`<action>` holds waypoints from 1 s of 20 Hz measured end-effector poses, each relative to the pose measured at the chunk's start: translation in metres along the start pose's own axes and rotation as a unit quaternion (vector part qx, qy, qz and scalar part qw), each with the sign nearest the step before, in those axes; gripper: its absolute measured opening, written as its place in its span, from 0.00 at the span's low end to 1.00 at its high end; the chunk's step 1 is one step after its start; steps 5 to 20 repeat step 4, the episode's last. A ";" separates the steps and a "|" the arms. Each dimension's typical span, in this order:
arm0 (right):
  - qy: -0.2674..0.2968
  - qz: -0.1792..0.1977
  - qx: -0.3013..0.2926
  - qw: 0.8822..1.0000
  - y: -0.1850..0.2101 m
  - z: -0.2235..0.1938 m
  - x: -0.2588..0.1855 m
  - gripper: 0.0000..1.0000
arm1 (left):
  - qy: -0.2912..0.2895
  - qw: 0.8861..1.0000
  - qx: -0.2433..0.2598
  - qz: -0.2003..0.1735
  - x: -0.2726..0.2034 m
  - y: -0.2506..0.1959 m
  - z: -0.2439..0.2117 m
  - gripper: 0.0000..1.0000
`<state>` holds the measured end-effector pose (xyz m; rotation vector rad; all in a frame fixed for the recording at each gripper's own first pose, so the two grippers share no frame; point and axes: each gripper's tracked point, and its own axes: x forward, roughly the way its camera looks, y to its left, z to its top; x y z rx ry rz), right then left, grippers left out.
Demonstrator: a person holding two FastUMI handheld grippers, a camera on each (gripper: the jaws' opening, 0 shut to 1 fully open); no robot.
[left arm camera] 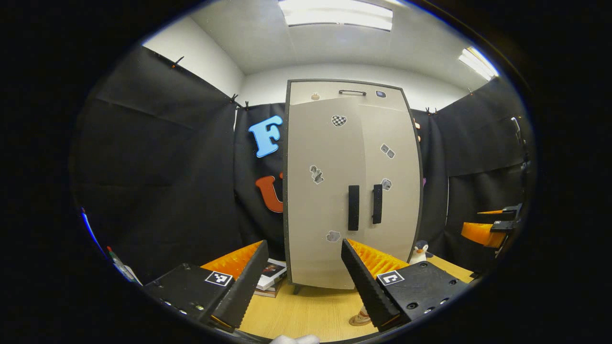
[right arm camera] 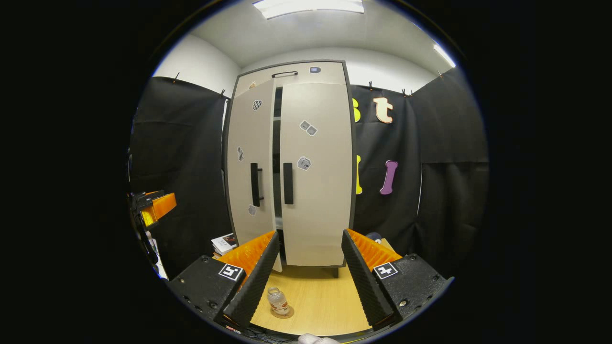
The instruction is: Grasp the bottle in the cabinet with the left hand and place it on the coaster, then close the right door with the right hand and the left door with the left hand.
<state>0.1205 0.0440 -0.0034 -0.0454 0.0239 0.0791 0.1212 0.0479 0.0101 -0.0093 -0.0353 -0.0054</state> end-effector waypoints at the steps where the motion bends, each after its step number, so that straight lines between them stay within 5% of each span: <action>1: -0.001 -0.001 -0.003 1.000 0.000 0.001 -0.001 0.81 | 0.001 1.000 0.000 0.001 -0.001 0.000 0.000 0.94; 20: -0.001 -0.002 -0.015 1.000 0.002 0.000 0.000 0.81 | 0.009 1.000 -0.004 0.001 0.000 0.002 -0.006 0.92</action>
